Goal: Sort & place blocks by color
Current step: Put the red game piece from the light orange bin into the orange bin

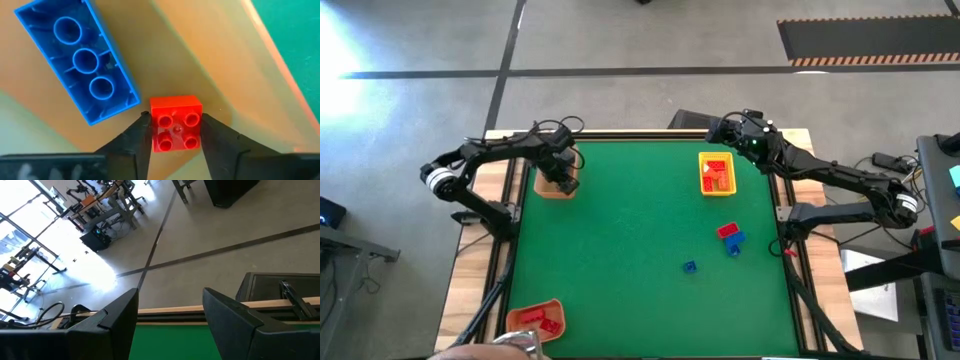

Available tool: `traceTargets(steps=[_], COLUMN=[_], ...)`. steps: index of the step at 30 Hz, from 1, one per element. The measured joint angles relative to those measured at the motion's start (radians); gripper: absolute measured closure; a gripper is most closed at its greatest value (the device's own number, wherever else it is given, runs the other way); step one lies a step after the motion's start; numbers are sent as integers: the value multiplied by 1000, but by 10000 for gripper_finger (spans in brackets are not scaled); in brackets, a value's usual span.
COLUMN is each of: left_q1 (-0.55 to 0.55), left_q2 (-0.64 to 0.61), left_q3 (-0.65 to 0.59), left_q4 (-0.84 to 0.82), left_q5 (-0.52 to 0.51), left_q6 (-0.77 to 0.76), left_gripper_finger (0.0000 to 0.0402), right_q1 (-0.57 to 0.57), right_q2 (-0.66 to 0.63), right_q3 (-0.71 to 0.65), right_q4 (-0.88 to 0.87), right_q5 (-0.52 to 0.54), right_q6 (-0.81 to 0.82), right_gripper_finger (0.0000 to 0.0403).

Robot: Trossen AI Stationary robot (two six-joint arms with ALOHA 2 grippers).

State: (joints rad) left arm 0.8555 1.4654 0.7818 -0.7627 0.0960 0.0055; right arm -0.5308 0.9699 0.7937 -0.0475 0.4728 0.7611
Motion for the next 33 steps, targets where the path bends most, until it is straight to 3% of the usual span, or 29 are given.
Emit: traceTargets(steps=[10, 19, 24, 28, 33], left_q1=[0, -2, -38, -152, -443], left_q2=[-8, -125, -212, -299, -403], left_q3=[26, 207, 328, 398, 404], left_q4=[-6, -139, -258, -337, -341], left_q5=[-1, -53, -51, -22, 30], left_q6=[-52, -92, -222, -380, -715], left_gripper_finger=[283, 273, 272, 271, 270], right_q1=[0, 0, 0, 0, 0], right_q2=[0, 0, 0, 0, 0], right_q3=[0, 0, 0, 0, 0], right_q4=[0, 0, 0, 0, 0], right_q5=[0, -8, -47, -122, -220], right_q6=[-14, -44, -107, -169, -232], right_gripper_finger=[193, 193, 193, 193, 193])
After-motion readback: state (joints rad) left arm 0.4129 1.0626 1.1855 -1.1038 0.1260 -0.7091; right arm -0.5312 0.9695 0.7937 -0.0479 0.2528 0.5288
